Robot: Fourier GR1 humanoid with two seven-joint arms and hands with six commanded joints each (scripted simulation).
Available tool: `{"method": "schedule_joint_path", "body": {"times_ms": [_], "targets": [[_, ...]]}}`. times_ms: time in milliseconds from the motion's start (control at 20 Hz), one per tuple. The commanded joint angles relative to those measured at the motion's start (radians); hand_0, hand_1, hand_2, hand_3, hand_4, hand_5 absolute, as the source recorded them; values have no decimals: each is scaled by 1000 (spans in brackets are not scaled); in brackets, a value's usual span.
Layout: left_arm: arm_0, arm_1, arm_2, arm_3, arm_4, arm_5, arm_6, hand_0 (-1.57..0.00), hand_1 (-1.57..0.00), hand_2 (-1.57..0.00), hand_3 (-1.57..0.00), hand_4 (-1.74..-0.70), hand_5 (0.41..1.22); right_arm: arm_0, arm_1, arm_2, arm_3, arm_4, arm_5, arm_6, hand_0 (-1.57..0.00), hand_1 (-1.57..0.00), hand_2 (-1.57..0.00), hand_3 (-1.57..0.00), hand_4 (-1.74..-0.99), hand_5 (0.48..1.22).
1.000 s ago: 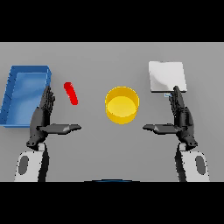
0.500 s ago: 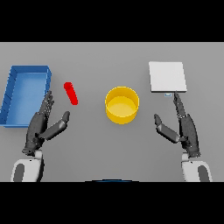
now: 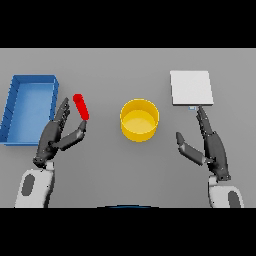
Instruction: Pick up the red beaker and tilt it to pour out 1 green nut into yellow bowl. Pick up the yellow bowl and place it on the metallic measuring scale.
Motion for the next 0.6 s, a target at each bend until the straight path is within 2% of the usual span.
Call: {"method": "schedule_joint_path", "body": {"times_ms": [0, 50, 150, 350, 550], "targets": [[-26, 8, 10, 35, -1, -4, -7, 1, 1, 1, 1, -1370, 732, -1, 1, -2, -1, -1, -2, -10, 1, 1, 1, 1, -1296, 677], [-38, 3, 5, 54, -10, -3, -27, 1, 1, 1, 1, -1377, 738, 2, 7, 1, -4, -3, -2, -9, 1, 1, 1, 1, -1304, 678], [-90, -4, 17, 111, -15, 7, -16, 1, 1, 1, 1, -1382, 739, -3, -3, -11, -9, -10, -3, -1, 1, 1, 1, 1, -1312, 681], [-185, -11, 59, 271, -23, 33, -39, 1, 1, 1, 1, -1352, 720, -6, 13, -1, -1, -6, -6, 14, 1, 1, 1, 1, -1337, 687], [-255, -12, 83, 368, -15, 27, -70, 1, 1, 1, 1, -1330, 714, -7, -1, -19, -8, -16, -8, 19, 1, 1, 1, 1, -1338, 688]]}}
